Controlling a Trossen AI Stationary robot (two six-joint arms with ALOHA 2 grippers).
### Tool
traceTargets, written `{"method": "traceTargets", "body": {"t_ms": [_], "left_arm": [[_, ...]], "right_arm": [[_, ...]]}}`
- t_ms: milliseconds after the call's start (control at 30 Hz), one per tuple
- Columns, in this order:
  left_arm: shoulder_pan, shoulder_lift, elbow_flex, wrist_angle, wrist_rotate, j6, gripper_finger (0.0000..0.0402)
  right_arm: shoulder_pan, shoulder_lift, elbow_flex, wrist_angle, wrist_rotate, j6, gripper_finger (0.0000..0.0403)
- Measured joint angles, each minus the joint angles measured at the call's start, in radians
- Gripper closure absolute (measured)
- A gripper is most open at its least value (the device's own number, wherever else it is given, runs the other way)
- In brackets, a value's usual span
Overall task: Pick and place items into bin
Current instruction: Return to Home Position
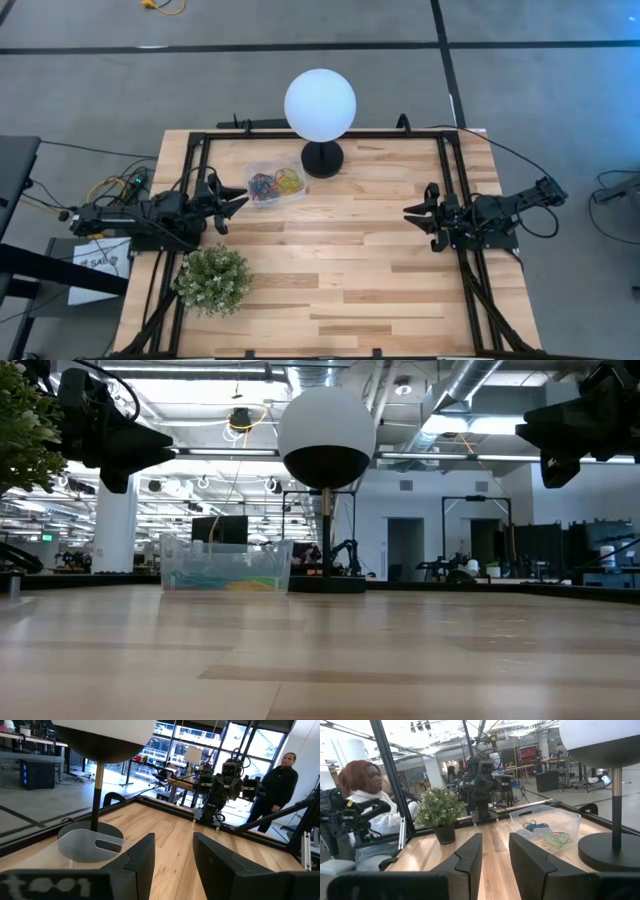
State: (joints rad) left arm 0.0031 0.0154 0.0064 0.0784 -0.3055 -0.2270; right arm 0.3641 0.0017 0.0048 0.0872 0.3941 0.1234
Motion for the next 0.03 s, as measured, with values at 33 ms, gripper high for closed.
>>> {"method": "traceTargets", "body": {"t_ms": [33], "left_arm": [[0.0,0.0,0.0,0.0,0.0,0.002,0.0278]], "right_arm": [[0.0,0.0,0.0,0.0,0.0,0.0,0.0312]]}}
